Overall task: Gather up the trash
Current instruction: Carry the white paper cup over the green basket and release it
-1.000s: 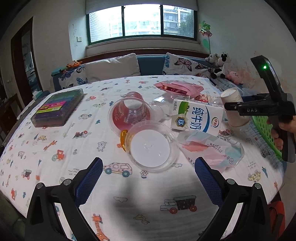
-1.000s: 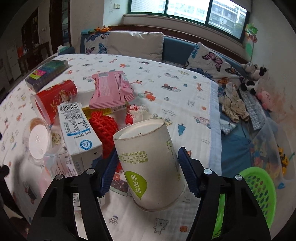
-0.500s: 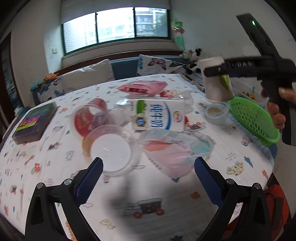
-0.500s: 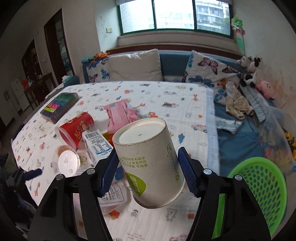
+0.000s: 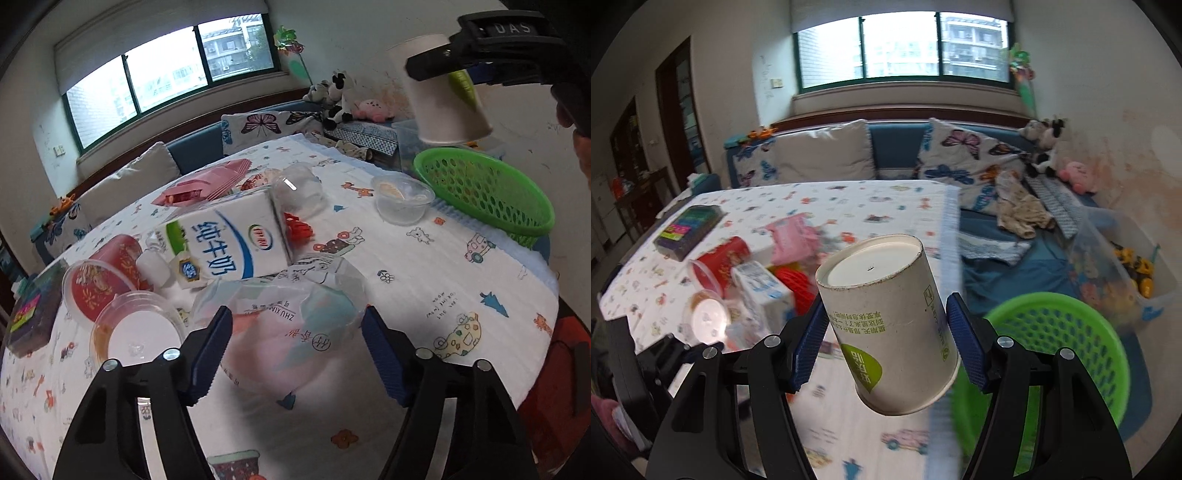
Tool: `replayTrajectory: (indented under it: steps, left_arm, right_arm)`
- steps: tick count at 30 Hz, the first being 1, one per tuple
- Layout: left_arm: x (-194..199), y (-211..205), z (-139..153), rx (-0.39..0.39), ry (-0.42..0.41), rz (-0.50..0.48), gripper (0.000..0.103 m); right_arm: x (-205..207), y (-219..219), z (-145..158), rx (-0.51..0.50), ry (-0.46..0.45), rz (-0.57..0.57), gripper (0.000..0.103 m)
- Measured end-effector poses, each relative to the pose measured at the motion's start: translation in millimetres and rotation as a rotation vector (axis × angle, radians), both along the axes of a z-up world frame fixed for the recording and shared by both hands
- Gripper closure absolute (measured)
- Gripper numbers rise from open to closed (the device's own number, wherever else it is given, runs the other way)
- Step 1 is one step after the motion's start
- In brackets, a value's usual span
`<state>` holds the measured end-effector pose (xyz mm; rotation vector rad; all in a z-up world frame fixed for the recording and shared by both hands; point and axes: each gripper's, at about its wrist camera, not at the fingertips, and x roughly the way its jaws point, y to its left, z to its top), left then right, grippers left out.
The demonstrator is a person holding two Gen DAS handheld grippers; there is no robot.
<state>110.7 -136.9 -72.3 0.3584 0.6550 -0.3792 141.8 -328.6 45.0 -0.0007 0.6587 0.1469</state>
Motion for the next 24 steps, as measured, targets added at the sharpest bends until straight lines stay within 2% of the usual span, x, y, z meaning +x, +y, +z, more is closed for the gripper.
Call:
replayTrajectory:
  steps: [2, 4, 9, 13, 16, 18, 20, 21, 23, 24]
  left_arm:
    - [0.3, -4.3, -1.2, 0.003, 0.008, -0.018, 0.049]
    - [-0.4, -4.7, -0.3, -0.006, 0.014, -0.025, 0.056]
    - [-7.1, -15.2, -3.1, 0.021, -0.002, -0.036, 0.055]
    - [-6.6, -23.5, -9.2, 0.081, -0.029, -0.022, 0.046]
    - [-2.4, -25.9, -8.4, 0.101, -0.042, -0.007, 0.046]
    - [0.4, -28.0, -8.2, 0.124, -0.056, -0.002, 0.06]
    - [3.2, -27.5, -6.2, 0.112, -0.037, -0.014, 0.077]
    - [3.5, -26.5, -3.8, 0.107, -0.039, -0.008, 0.079]
    - [1.6, -22.8, 2.8, 0.09, -0.044, -0.005, 0.092]
    - [1.5, -19.8, 7.7, 0.071, -0.038, -0.005, 0.093]
  right_arm:
    - [-3.4, -13.0, -4.0, 0.005, 0.008, -0.033, 0.038]
    - [-6.1, -25.5, -8.5, 0.005, 0.014, -0.071, 0.038]
    - [-14.1, -51.6, -21.0, 0.032, 0.034, -0.132, 0.038]
    - [-17.5, -62.2, -29.0, 0.024, 0.046, -0.154, 0.038]
    - [-18.1, -67.3, -37.2, 0.027, 0.065, -0.163, 0.038]
    - [-18.3, -69.3, -41.4, 0.025, 0.072, -0.17, 0.038]
    - [-20.3, -71.2, -45.9, 0.025, 0.08, -0.177, 0.038]
    - [-20.6, -72.3, -47.3, 0.024, 0.081, -0.18, 0.038]
    - [-21.5, -75.3, -51.1, 0.023, 0.088, -0.189, 0.038]
    - [-21.5, -78.2, -52.9, 0.024, 0.091, -0.194, 0.038]
